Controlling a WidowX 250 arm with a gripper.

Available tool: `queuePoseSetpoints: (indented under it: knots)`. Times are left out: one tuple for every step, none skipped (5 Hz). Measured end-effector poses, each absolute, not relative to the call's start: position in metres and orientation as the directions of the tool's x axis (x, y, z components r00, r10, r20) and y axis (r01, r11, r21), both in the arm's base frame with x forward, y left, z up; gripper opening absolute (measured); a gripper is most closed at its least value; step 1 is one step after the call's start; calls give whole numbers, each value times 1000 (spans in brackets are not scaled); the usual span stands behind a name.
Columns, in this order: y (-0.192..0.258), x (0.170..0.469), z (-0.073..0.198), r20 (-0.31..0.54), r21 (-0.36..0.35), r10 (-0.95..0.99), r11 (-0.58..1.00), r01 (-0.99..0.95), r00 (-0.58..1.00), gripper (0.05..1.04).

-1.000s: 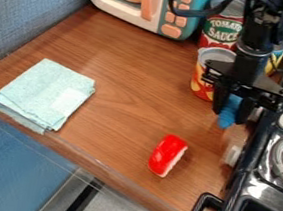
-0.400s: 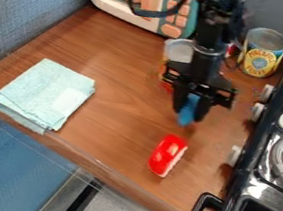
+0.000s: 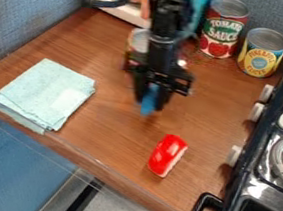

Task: Picks a spoon and places it at the centre of the table

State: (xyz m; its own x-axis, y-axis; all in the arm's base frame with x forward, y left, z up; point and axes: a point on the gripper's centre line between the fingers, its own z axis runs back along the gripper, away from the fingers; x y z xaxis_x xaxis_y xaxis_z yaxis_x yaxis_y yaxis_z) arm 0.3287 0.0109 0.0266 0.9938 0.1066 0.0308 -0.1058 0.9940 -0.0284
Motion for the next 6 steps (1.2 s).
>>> queuePoseSetpoints:
  knots:
    - [41, 323, 25, 21, -29, 127, 992, -126, 992, 439]
    - [67, 317, 25, 9, -24, 129, 991, -128, 992, 439]
    - [89, 310, 26, -3, -22, 142, 990, -142, 990, 439]
    - [88, 311, 26, 4, -44, 129, 991, -129, 992, 439]
    - [62, 317, 26, 7, -59, 69, 996, -68, 998, 439]
    - [33, 323, 27, 10, -65, 21, 998, -20, 1000, 439]
